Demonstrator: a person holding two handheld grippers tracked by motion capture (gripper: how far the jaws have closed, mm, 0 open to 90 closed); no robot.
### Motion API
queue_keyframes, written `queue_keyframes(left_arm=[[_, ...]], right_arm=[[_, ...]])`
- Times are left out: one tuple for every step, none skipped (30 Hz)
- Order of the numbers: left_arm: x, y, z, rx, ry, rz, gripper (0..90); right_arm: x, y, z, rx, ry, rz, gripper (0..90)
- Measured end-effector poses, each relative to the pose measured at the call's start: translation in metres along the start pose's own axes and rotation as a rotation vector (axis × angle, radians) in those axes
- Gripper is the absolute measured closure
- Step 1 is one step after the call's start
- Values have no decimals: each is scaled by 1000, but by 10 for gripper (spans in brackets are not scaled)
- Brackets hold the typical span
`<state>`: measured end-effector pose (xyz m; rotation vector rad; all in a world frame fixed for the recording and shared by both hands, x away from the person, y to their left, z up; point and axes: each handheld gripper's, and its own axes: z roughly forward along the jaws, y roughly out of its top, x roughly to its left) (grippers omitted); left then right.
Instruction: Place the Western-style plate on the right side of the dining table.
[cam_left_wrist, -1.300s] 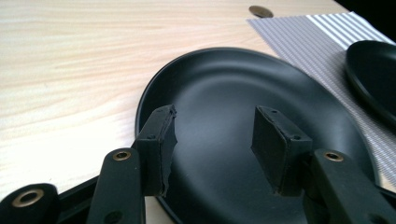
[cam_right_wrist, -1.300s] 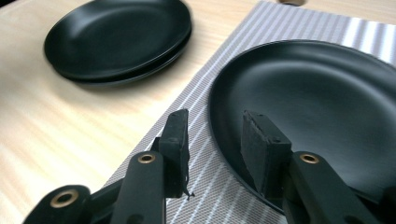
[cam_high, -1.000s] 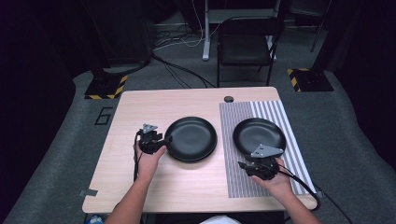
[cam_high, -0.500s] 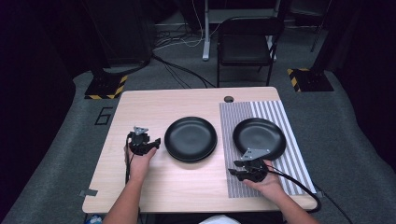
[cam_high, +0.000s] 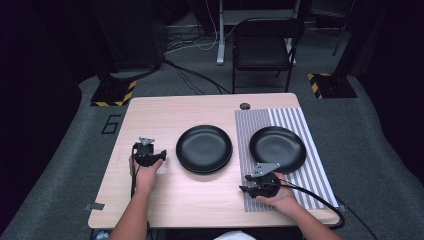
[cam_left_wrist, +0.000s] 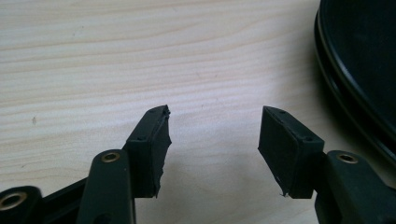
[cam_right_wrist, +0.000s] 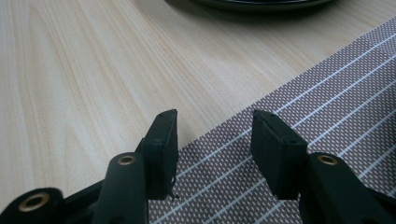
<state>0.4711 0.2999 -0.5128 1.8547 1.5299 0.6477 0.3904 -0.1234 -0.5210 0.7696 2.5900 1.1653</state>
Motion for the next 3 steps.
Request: queue_keyframes(left_arm=[[1, 0, 1, 3, -3, 5, 423], [1, 0, 2, 1, -4, 2, 420], [1, 0, 3, -1, -5, -5, 416]], right_arm=[[0, 0, -1, -1, 0, 2, 499], [0, 0, -1, -6, -2, -10, 494], [0, 0, -1, -8, 0, -15, 490]])
